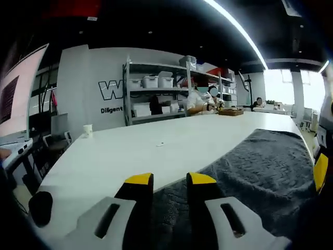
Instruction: Open the folded towel by lifting each exposed corner and separating the folded layers until the towel lies flat within the target outline without major curled edges
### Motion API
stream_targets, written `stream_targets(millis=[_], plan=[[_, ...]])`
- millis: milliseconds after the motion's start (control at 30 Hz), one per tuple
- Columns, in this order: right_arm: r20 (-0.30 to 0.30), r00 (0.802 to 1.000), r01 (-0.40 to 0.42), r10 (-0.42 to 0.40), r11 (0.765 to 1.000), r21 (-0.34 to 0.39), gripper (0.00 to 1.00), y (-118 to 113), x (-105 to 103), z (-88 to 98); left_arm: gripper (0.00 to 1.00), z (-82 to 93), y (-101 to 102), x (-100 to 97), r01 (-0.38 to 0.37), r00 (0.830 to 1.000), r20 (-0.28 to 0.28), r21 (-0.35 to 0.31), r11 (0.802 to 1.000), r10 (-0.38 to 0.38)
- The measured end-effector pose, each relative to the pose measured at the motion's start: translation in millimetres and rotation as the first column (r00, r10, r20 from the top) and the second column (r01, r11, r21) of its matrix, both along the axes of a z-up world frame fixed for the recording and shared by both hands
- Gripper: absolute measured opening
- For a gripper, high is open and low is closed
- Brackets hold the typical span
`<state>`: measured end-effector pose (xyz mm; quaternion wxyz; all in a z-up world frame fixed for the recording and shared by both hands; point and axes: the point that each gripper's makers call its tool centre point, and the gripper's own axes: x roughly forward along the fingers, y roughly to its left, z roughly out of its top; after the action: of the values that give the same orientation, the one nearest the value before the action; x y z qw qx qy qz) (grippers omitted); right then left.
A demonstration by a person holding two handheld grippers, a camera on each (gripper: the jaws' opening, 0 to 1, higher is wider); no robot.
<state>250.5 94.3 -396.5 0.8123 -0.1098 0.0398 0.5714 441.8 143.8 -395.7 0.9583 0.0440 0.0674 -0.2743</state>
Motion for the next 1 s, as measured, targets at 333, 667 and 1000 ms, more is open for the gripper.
stream_targets(millis=[333,667,1000], plan=[[0.01,0.996,0.083,-0.083,0.996,0.022,0.15,-21,7,6.4,0.34,14.8,-24,-21.4,0.019,0.999,0.04,-0.007,1.0,-0.019],[0.014,0.985,0.171,-0.172,0.984,0.052,0.19,-33,19,9.4,0.47,23.1,-45,-39.0,0.009,0.999,0.052,-0.031,0.999,-0.007],[0.022,0.962,0.27,-0.273,0.959,0.08,0.27,-135,4,26.3,0.57,29.8,-56,-62.5,-0.021,0.997,0.078,-0.032,0.999,0.023]])
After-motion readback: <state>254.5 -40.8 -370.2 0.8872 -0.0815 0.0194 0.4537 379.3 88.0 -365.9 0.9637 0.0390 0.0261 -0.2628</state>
